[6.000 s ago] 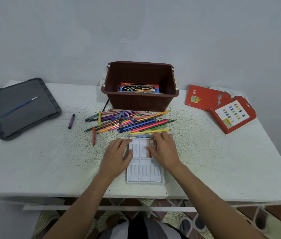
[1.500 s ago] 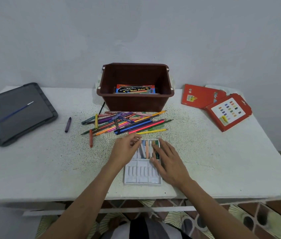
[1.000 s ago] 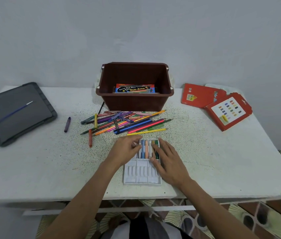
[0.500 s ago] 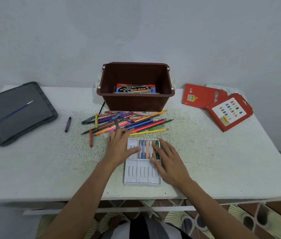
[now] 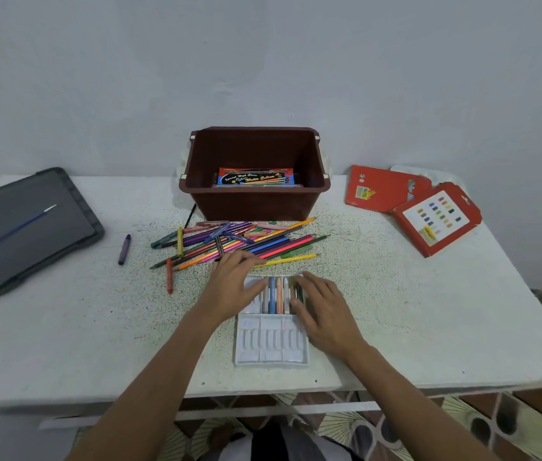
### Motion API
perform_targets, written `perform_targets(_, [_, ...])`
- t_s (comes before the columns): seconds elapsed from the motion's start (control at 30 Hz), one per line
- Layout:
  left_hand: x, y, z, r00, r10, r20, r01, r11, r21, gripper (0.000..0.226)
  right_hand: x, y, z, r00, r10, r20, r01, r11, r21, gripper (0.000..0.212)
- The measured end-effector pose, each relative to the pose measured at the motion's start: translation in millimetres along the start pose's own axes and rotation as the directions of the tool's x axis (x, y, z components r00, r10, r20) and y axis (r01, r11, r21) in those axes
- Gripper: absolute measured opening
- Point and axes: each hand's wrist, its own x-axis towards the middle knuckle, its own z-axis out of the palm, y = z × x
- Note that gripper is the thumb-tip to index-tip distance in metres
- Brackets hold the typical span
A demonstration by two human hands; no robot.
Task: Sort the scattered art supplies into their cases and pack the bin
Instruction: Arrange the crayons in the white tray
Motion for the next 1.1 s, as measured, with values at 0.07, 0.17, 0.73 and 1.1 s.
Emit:
perform_targets(0.07, [-8.1, -3.1, 0.5, 0.998, 0.055, -0.042, -0.055, 0.998, -0.015, 0.048, 17.0, 3.8, -4.8, 0.999, 0.012, -0.051, -0.011, 1.0, 0.006, 0.039])
perform_targets(0.17, [-19.5, -8.1, 3.3, 0.992, 0.078, -0.095, -0.079, 0.997, -0.012, 0.043, 47.9, 14.1, -7.5, 0.994, -0.046, -0.1, 0.037, 0.996, -0.083, 0.031])
perform_targets(0.73, [-51.1, -19.7, 12.0, 0.987, 0.108, -0.121, -0.099, 0.992, 0.083, 0.035, 97.0, 22.4, -7.1, 0.98, -0.166, 0.109, 0.198, 0.874, -0.443, 0.023])
perform_targets(1.1, [-52.0, -20.6, 14.9, 0.987, 0.094, -0.13, -0.077, 0.988, 0.131, 0.038, 100.2, 18.3, -13.8, 0.975, -0.209, 0.077, 0.223, 0.892, -0.393, 0.027])
